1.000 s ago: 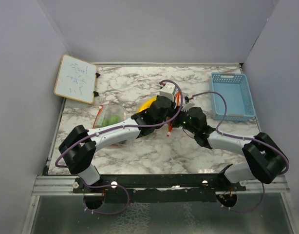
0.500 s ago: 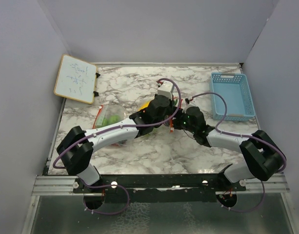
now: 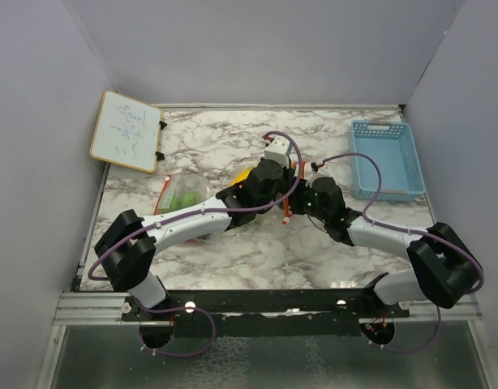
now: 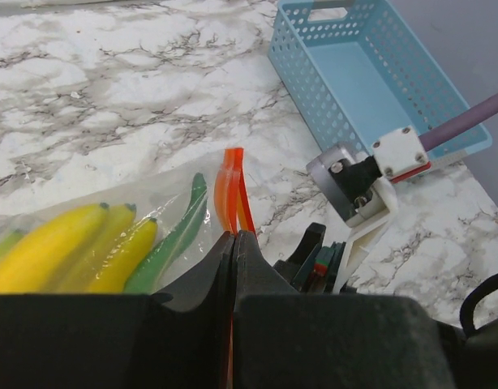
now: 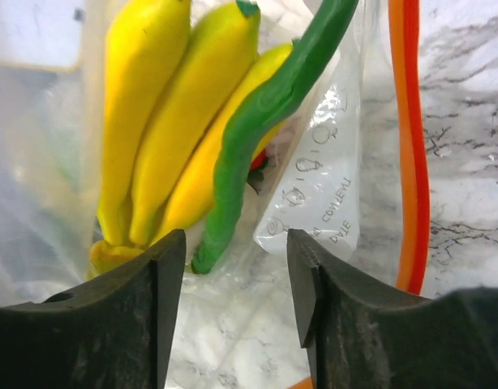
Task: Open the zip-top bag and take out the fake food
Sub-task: Pick up the fake vegetable from the zipper food storage bag.
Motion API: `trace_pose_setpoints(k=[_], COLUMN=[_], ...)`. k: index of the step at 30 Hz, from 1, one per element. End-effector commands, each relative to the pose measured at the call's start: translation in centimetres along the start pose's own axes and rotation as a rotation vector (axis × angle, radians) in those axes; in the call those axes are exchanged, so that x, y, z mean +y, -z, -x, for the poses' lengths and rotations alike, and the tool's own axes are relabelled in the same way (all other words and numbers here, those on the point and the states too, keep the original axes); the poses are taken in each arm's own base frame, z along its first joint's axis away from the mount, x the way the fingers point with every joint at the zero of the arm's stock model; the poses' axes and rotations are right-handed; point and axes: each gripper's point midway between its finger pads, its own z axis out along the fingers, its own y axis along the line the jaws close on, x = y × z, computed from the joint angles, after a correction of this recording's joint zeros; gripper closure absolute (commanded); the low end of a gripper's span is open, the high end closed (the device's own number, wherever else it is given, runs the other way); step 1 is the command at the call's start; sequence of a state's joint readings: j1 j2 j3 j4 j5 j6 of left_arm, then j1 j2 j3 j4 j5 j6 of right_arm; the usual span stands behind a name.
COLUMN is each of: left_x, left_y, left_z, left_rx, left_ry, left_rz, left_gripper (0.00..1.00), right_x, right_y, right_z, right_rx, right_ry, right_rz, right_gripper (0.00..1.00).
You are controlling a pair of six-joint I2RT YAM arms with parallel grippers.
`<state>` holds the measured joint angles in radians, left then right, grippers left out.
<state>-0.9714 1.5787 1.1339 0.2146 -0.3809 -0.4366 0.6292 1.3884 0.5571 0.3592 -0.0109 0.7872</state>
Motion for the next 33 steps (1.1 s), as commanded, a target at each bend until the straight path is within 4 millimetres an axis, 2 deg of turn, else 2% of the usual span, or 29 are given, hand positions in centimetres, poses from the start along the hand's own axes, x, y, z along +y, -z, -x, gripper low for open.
trace_pose_setpoints(k=[1,11,13,14,18,27,33], left_x=[-0.8,-1.1,-1.1,-1.0,-0.7,-1.3,-1.5], left_y=[-0.1,0.0,0.0,0.1,0.2,0.4,0.4], left_z=[-0.9,-1.0,-1.0,-1.1,-1.5,-1.2,-1.5], left_rx=[0.018,0.023,0.024,0.026,0.033,0.029,0.032], left_ry=[0.009,0.011,0.009,0.007,0.011,0.012,0.019], left_rz=[-0.033,-0.046,-0.046,-0.042,-0.032,-0.045,-0.055], left_gripper=[1.0,1.0,1.0,1.0,1.0,1.0,1.0], right_x=[1.5,1.6,2.0,2.2,2.0,1.8,1.4], right_y=[0.5,-0.8,-0.9,-1.0,-2.0,-3.5,-4.6], right_z=[3.2,4.2,4.4,4.5,4.7,5.3,5.2], right_rx=[-0.118,-0.158,-0.167,-0.17,-0.165,-0.18,-0.185], right_ry=[0.018,-0.047,-0.055,-0.053,-0.04,-0.027,-0.021], right_rz=[0.028,0.07,0.093,0.104,0.09,0.091,0.096], right_gripper=[0.49,0.83,0.85,0.85,0.69,0.51,0.5])
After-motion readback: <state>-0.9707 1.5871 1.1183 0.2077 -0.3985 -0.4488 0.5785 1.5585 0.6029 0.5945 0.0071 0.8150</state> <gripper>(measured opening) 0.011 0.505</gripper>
